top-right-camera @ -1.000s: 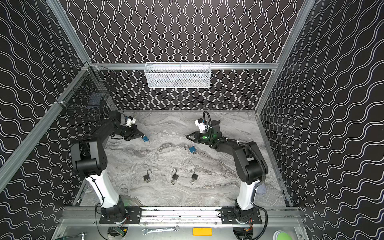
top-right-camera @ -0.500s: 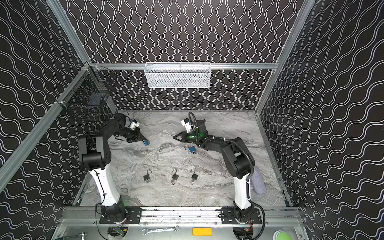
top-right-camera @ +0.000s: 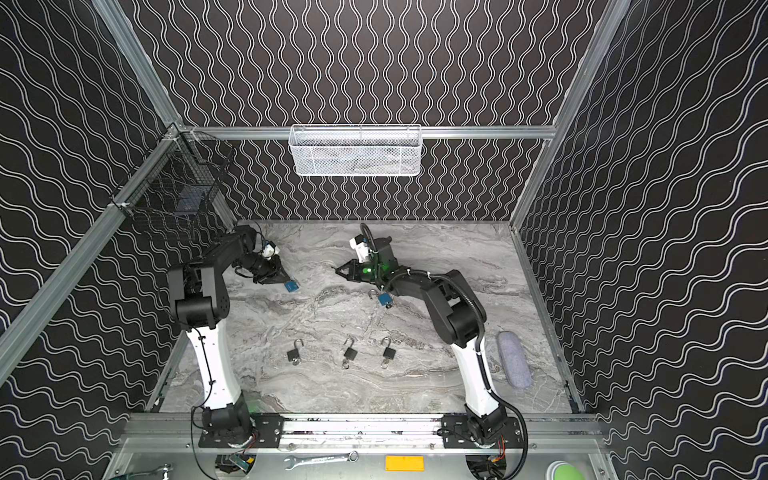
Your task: Lock with the key
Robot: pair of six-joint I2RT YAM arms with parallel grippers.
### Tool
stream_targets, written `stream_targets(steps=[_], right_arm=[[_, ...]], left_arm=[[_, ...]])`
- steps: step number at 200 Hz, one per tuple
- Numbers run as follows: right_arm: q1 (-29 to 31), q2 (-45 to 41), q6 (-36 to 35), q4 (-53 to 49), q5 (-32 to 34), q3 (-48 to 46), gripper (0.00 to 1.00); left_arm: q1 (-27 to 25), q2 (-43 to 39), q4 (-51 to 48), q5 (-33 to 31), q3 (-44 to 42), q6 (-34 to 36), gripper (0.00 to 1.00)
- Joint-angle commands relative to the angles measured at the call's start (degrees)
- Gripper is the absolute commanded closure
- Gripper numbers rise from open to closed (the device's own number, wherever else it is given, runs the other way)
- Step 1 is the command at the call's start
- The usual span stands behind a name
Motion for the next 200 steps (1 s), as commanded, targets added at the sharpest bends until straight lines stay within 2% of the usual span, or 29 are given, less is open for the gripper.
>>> stream_targets(steps=[1,57,75,112,119,137,158,176,200], right_arm=[[1.08,2.05,1.99,-0.31,3.5,2.63,1.0],[3.96,8.25,5.33,-2.85,6.94,10.13,1.0],[5.1,10.63,5.25,-5.37,8.06,13.95,1.0],[7.38,14.54,5.55,-7.78,10.73,19.52,1.0],[7.71,15.13,5.85,-8.3,11.66,20.21,1.0],[8.79,16.63,6.05,-10.17,13.81,22.24,1.0],[10.06,18.62,6.06,-12.23,15.45,25.29,1.0],[11.09,20.32,5.76,-14.04,16.82,27.78,1.0],[11.75,22.05,6.36,-14.82,18.5,29.25,1.0]], left_arm=[[-0.12,0.56,-0.01,-1.37,1.16,0.57,0.75],[-0.21,0.93,3.45,-2.67,2.05,-3.64,0.63],[-0.23,-1.26,6.41,-4.38,0.15,-7.21,0.54],[-0.21,-11.67,17.37,-2.33,-8.87,-13.78,0.52],[0.03,-14.0,18.09,-3.5,-10.18,-14.94,0.44],[0.19,-19.54,22.47,-1.95,-14.64,-17.67,0.43],[0.02,-24.96,25.43,-0.02,-18.49,-19.18,0.42],[-0.05,-30.77,25.24,-2.89,-21.32,-18.42,0.4],[-0.06,-37.61,25.5,-3.87,-23.96,-18.48,0.3]])
